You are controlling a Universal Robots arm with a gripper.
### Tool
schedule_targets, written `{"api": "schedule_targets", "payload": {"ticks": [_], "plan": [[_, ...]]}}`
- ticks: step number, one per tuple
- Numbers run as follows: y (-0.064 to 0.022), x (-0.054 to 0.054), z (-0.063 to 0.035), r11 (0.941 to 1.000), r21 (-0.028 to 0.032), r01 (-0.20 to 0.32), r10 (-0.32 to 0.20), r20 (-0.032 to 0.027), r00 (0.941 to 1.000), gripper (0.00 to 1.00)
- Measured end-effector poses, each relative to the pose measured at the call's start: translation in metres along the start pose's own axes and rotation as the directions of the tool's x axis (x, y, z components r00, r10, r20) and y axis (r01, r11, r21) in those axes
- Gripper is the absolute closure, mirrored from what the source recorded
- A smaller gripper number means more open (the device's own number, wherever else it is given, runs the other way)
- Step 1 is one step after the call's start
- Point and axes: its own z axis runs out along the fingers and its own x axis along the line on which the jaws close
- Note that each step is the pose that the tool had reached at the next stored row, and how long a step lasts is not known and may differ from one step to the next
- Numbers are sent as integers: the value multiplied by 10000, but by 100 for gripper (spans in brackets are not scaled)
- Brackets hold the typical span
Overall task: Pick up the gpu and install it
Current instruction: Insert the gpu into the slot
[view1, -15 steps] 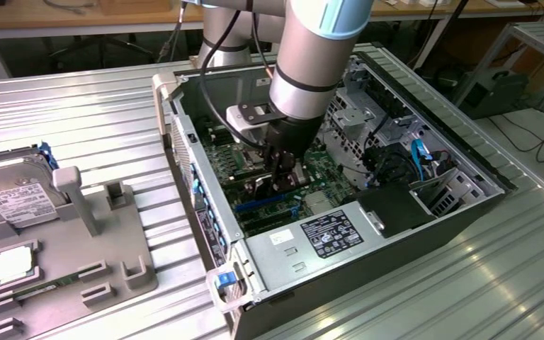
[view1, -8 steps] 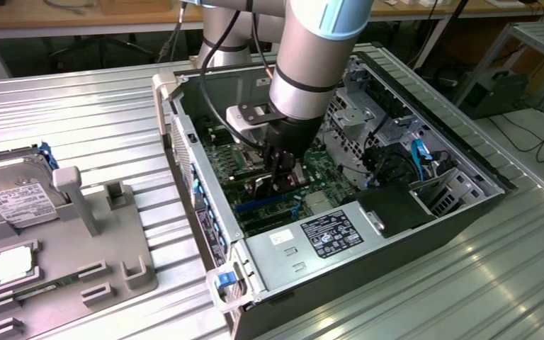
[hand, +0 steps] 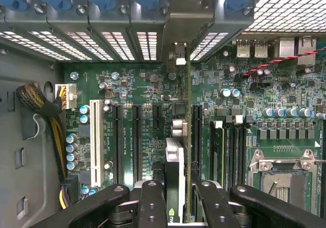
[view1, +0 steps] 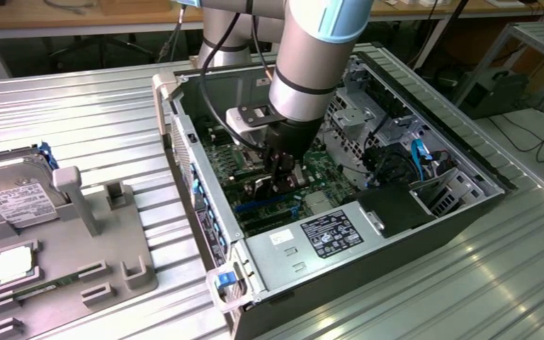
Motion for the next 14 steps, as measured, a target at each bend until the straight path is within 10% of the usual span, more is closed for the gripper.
{"api": "schedule_targets", "payload": {"ticks": [14], "plan": [[-3, -3, 14, 10000, 2, 1, -1, 5, 10000, 72]]}}
